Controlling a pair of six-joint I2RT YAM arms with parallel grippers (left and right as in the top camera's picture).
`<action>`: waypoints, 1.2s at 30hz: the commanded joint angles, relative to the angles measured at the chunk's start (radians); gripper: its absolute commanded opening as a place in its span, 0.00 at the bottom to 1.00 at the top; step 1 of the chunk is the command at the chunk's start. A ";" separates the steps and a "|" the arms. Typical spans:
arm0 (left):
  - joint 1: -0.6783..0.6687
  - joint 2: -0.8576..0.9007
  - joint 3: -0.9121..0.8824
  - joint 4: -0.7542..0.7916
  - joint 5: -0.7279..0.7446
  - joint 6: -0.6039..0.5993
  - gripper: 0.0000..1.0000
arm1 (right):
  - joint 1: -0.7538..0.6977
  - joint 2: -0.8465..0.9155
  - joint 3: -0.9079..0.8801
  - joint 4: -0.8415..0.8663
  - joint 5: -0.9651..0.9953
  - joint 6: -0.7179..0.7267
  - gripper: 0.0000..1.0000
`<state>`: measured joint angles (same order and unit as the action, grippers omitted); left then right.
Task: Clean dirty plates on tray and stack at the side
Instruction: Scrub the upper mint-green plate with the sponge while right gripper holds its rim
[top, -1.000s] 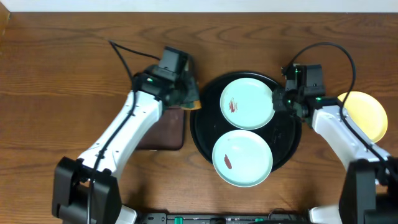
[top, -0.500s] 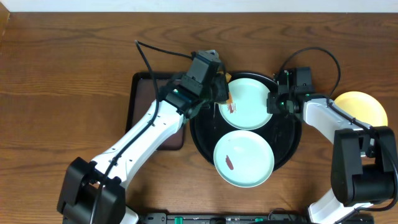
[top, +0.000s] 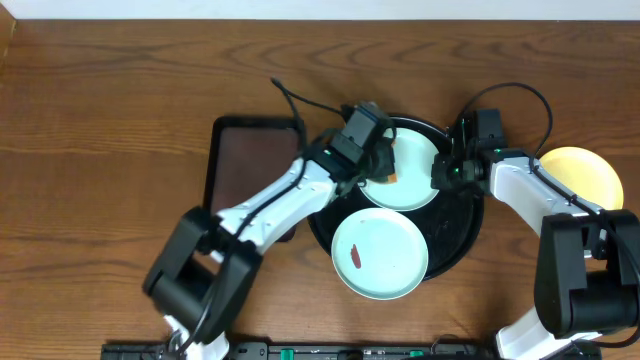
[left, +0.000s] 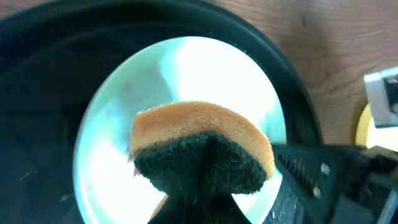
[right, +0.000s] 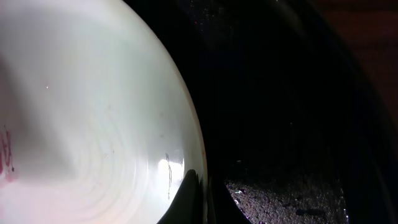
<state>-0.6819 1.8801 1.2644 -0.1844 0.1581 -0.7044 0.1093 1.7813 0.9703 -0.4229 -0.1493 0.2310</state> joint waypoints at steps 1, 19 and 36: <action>0.001 0.082 0.009 0.048 0.015 -0.015 0.07 | 0.031 0.005 -0.017 -0.019 0.015 -0.025 0.01; 0.083 0.207 0.028 -0.080 -0.091 0.145 0.08 | 0.074 0.005 -0.017 -0.016 0.048 -0.039 0.01; 0.023 0.213 0.030 0.116 -0.139 0.149 0.07 | 0.082 0.004 -0.018 -0.025 0.074 -0.076 0.01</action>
<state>-0.7101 2.0743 1.2972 -0.0078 0.1036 -0.6357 0.1642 1.7771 0.9718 -0.4225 -0.0731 0.1932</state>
